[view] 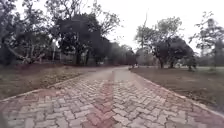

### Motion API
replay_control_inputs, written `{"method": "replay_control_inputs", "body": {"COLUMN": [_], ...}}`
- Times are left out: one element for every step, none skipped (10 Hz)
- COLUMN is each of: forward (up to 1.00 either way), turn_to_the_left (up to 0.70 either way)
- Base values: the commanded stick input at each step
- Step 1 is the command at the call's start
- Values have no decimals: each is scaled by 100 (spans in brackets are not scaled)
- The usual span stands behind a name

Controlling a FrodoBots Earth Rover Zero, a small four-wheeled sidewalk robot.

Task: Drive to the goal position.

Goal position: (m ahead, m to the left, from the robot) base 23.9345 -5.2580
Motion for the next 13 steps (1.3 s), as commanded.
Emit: {"method": "replay_control_inputs", "body": {"forward": [70,70,70,70,70,70,70,70,70,70,70,70,70], "turn_to_the_left": [0,0,0,0,0,0,0,0,0,0,0,0,0]}}
